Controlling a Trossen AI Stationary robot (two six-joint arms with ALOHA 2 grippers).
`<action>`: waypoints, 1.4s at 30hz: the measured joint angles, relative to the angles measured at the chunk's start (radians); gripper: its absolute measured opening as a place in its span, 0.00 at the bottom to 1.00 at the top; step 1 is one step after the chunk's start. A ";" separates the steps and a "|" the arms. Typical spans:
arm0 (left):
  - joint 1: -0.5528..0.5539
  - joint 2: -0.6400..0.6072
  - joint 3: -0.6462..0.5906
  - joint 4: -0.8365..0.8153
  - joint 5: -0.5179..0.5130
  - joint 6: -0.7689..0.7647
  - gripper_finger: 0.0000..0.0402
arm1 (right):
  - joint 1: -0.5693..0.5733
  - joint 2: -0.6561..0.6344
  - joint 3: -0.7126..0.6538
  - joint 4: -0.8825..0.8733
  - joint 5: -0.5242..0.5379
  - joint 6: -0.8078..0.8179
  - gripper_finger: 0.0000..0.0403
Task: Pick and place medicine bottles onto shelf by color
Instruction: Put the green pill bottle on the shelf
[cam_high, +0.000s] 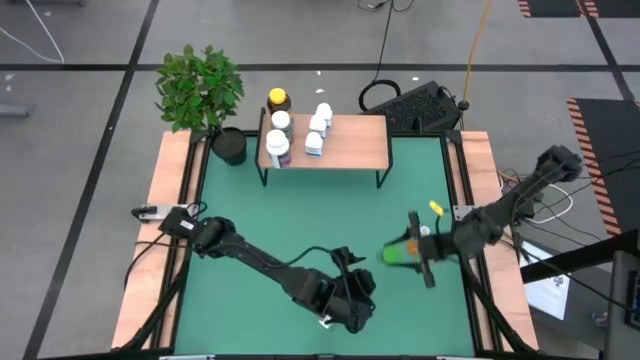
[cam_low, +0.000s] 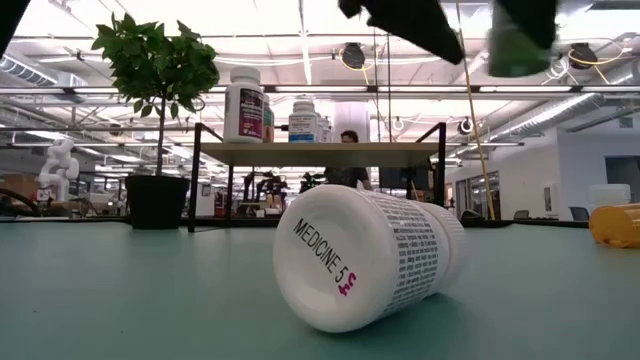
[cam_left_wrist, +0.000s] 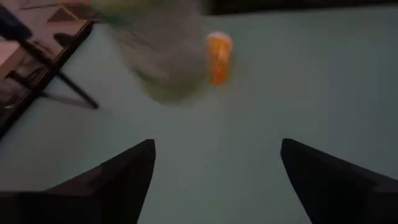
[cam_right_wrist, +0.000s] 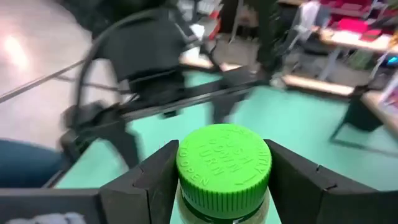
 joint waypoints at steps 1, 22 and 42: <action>0.000 -0.001 0.000 -0.029 -0.008 -0.009 0.86 | -0.048 -0.026 0.000 -0.002 -0.034 -0.027 0.50; 0.134 -0.094 -0.458 -0.162 0.160 -0.211 0.85 | -1.242 0.407 0.434 -0.007 -0.967 -0.194 0.50; 0.291 -0.759 -1.392 0.652 0.185 -0.150 0.85 | -1.554 0.815 0.603 0.203 -1.446 -0.225 0.50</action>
